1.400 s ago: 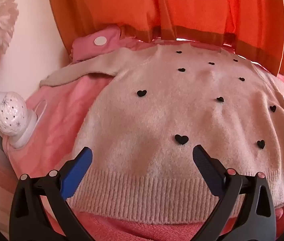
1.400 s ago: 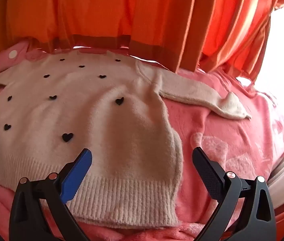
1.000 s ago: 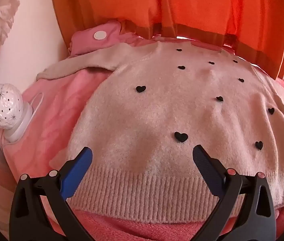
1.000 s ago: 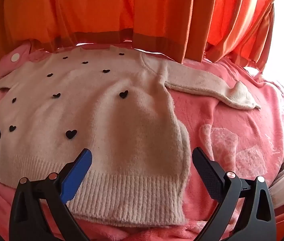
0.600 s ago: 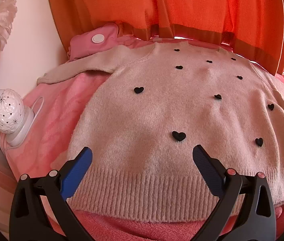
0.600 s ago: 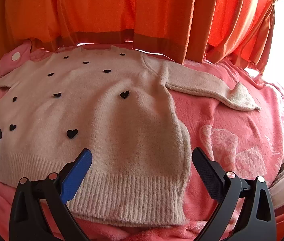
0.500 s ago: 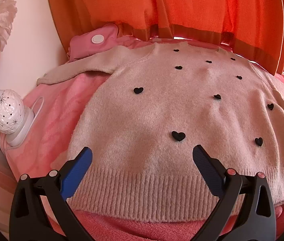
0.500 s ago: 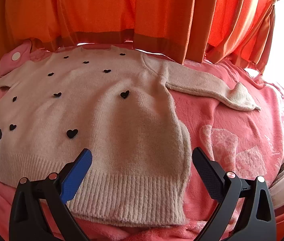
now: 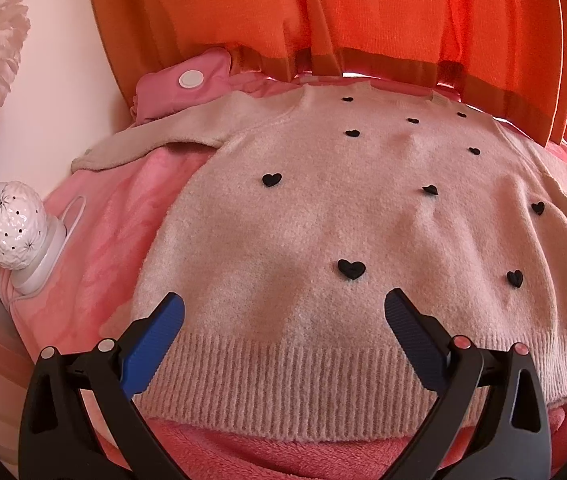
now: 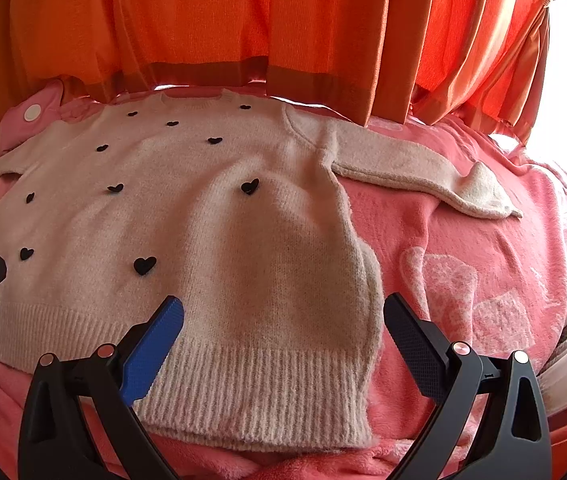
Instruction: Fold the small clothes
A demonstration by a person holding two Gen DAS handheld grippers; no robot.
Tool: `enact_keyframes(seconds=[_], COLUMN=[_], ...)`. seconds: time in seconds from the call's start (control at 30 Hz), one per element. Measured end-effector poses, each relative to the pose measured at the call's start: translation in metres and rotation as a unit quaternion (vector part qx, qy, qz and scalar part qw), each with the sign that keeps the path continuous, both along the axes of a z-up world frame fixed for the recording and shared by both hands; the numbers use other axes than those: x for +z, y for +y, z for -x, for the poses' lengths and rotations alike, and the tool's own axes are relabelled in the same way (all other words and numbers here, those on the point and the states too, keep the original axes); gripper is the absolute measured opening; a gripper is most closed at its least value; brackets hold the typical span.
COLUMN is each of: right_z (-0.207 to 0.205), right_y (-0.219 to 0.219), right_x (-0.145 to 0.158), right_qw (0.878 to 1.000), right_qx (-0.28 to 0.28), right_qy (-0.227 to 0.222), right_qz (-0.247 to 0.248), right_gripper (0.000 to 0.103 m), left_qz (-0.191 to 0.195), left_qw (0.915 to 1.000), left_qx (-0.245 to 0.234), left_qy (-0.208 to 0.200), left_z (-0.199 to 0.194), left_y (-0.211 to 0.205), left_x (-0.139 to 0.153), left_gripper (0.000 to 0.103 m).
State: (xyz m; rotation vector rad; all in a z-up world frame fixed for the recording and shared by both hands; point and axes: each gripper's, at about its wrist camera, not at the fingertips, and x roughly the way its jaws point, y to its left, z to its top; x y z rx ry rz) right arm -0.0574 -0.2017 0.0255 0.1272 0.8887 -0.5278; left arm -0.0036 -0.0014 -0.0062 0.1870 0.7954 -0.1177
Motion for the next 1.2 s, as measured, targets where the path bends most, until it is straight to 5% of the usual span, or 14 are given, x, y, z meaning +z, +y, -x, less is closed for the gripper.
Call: enact_keyframes(seconds=[1.2], right_z=[0.0005], right_y=[0.0007], right_x=[-0.0004], right_qw=[1.0], right_qx=[0.0], right_qy=[0.0], right_qz=[-0.002], right_gripper=[0.098], left_qz=[-0.004], left_qw=[1.0], left_qx=[-0.001], left_qy=[-0.001], left_z=[0.0001], left_y=[-0.0038], left_x=[0.0006], left_gripper=[0.098])
